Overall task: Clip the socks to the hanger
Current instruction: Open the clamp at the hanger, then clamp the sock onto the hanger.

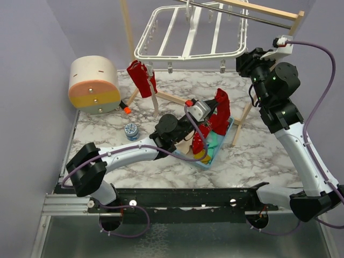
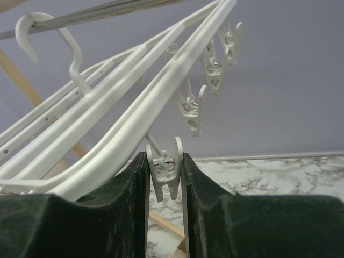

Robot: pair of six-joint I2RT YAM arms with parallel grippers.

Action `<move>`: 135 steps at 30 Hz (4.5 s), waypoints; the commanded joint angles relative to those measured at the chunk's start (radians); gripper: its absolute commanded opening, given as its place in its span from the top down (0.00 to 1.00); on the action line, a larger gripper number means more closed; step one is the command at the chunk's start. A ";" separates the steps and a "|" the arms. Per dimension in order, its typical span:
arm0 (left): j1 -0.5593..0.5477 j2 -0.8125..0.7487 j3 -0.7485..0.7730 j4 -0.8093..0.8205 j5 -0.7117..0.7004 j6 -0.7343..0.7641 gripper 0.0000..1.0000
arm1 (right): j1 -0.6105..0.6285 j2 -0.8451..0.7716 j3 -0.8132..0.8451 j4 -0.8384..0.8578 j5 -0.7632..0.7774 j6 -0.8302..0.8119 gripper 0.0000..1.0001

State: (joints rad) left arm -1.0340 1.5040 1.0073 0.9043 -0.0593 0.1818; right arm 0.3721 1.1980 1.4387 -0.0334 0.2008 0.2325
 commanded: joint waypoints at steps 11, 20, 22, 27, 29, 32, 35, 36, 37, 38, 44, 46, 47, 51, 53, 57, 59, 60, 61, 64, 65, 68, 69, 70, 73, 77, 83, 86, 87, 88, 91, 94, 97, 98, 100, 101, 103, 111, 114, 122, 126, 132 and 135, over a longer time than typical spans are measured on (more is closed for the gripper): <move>0.016 0.228 0.303 -0.061 -0.103 0.043 1.00 | 0.004 0.008 0.005 -0.037 0.039 0.018 0.99; 0.031 0.266 0.386 -0.122 -0.130 0.029 1.00 | 0.004 0.006 -0.013 -0.049 0.019 0.005 0.99; 0.033 0.269 0.401 -0.140 -0.130 0.023 1.00 | 0.004 0.008 -0.014 -0.058 0.010 0.001 0.99; 0.041 0.275 0.450 -0.211 -0.128 -0.012 1.00 | 0.004 0.007 -0.022 -0.073 0.000 -0.001 0.99; 0.043 0.280 0.479 -0.253 -0.126 -0.025 1.00 | 0.004 0.006 -0.023 -0.080 -0.003 0.001 0.99; 0.043 0.291 0.529 -0.323 -0.126 -0.043 1.00 | 0.004 0.008 -0.019 -0.092 -0.002 0.002 0.99; 0.043 0.304 0.578 -0.379 -0.127 -0.059 1.00 | 0.004 0.003 -0.021 -0.095 0.000 0.001 0.99; 0.043 0.308 0.589 -0.394 -0.129 -0.063 1.00 | 0.004 0.004 -0.020 -0.097 0.002 0.001 0.99; 0.043 0.310 0.597 -0.405 -0.130 -0.066 1.00 | 0.004 0.003 -0.020 -0.098 0.003 0.000 0.99; 0.043 0.313 0.605 -0.415 -0.131 -0.065 1.00 | 0.004 0.003 -0.020 -0.097 0.003 -0.002 0.99; 0.044 0.318 0.630 -0.476 -0.150 -0.066 1.00 | 0.004 0.002 -0.021 -0.099 0.012 -0.018 0.99; 0.043 0.319 0.636 -0.499 -0.156 -0.065 1.00 | 0.004 0.000 -0.024 -0.096 0.014 -0.024 0.99; 0.043 0.320 0.640 -0.511 -0.164 -0.063 1.00 | 0.004 -0.001 -0.025 -0.096 0.015 -0.025 0.99; 0.042 0.321 0.649 -0.544 -0.182 -0.058 1.00 | 0.004 -0.005 -0.028 -0.093 0.009 -0.030 0.99; 0.043 0.321 0.655 -0.549 -0.190 -0.058 1.00 | 0.004 -0.005 -0.027 -0.097 0.004 -0.031 0.99; 0.045 0.324 0.670 -0.556 -0.212 -0.052 1.00 | 0.004 -0.008 -0.029 -0.103 -0.003 -0.032 0.99; 0.045 0.325 0.676 -0.556 -0.223 -0.050 1.00 | 0.004 -0.010 -0.029 -0.106 -0.003 -0.032 0.99; 0.045 0.325 0.677 -0.556 -0.227 -0.051 1.00 | 0.004 -0.011 -0.029 -0.109 -0.004 -0.032 0.99; 0.045 0.323 0.678 -0.556 -0.229 -0.051 1.00 | 0.004 -0.010 -0.030 -0.111 -0.005 -0.030 0.99; 0.046 0.322 0.683 -0.556 -0.235 -0.052 1.00 | 0.004 -0.012 -0.031 -0.116 -0.009 -0.029 0.99; 0.046 0.321 0.684 -0.556 -0.236 -0.052 1.00 | 0.004 -0.011 -0.032 -0.117 -0.009 -0.029 0.99; 0.046 0.321 0.689 -0.556 -0.240 -0.051 1.00 | 0.004 -0.014 -0.034 -0.118 -0.011 -0.028 0.99; 0.046 0.321 0.690 -0.556 -0.244 -0.050 1.00 | 0.004 -0.014 -0.034 -0.118 -0.012 -0.028 0.99; 0.046 0.321 0.691 -0.556 -0.246 -0.050 1.00 | 0.004 -0.014 -0.034 -0.119 -0.014 -0.028 0.99; 0.048 0.321 0.694 -0.556 -0.246 -0.048 1.00 | 0.004 -0.011 -0.036 -0.122 -0.016 -0.028 0.99; 0.048 0.318 0.691 -0.555 -0.246 -0.047 1.00 | 0.004 -0.012 -0.041 -0.122 -0.009 -0.030 0.99; 0.048 0.310 0.683 -0.552 -0.241 -0.051 1.00 | 0.004 -0.008 -0.038 -0.128 -0.010 -0.032 0.99; 0.049 0.302 0.679 -0.543 -0.237 -0.053 1.00 | 0.004 -0.006 -0.039 -0.132 -0.011 -0.032 0.99; 0.048 0.299 0.679 -0.540 -0.236 -0.054 1.00 | 0.004 -0.005 -0.040 -0.132 -0.010 -0.032 0.99; 0.049 0.296 0.678 -0.538 -0.233 -0.053 1.00 | 0.004 -0.005 -0.041 -0.133 -0.009 -0.032 0.99; 0.048 0.289 0.672 -0.535 -0.229 -0.053 1.00 | 0.004 -0.005 -0.042 -0.134 -0.003 -0.036 0.99; 0.049 0.281 0.666 -0.531 -0.224 -0.057 1.00 | 0.004 -0.005 -0.044 -0.134 -0.001 -0.039 0.99; 0.048 0.276 0.664 -0.525 -0.221 -0.059 1.00 | 0.004 -0.003 -0.047 -0.134 -0.002 -0.040 0.99; 0.049 0.275 0.664 -0.523 -0.218 -0.059 1.00 | 0.004 -0.003 -0.049 -0.134 0.001 -0.041 0.99; 0.048 0.270 0.663 -0.521 -0.210 -0.062 1.00 | 0.004 -0.003 -0.050 -0.134 0.006 -0.042 0.99; 0.048 0.265 0.660 -0.520 -0.206 -0.064 1.00 | 0.004 -0.002 -0.050 -0.133 0.007 -0.042 0.99; 0.048 0.259 0.653 -0.515 -0.199 -0.070 1.00 | 0.004 0.000 -0.050 -0.133 0.005 -0.042 0.99; 0.048 0.231 0.632 -0.489 -0.168 -0.087 1.00 | 0.004 0.008 -0.050 -0.136 0.002 -0.032 0.99; 0.048 0.223 0.623 -0.476 -0.151 -0.095 1.00 | 0.004 0.012 -0.047 -0.139 0.000 -0.027 0.99; 0.048 0.222 0.602 -0.466 -0.135 -0.089 1.00 | 0.004 -0.007 -0.061 -0.126 -0.026 -0.013 0.95; 0.048 0.218 0.587 -0.463 -0.144 -0.074 1.00 | 0.004 -0.020 -0.052 -0.129 -0.034 0.003 0.63; 0.048 0.205 0.567 -0.461 -0.151 -0.056 0.94 | 0.004 -0.030 -0.020 -0.152 -0.053 0.023 0.43; 0.048 0.191 0.546 -0.461 -0.153 -0.046 0.82 | 0.004 -0.041 -0.011 -0.165 -0.070 0.029 0.37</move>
State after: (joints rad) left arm -0.9890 1.7523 1.5787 0.4168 -0.2245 0.1184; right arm 0.3721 1.1870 1.3949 -0.1616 0.1726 0.2447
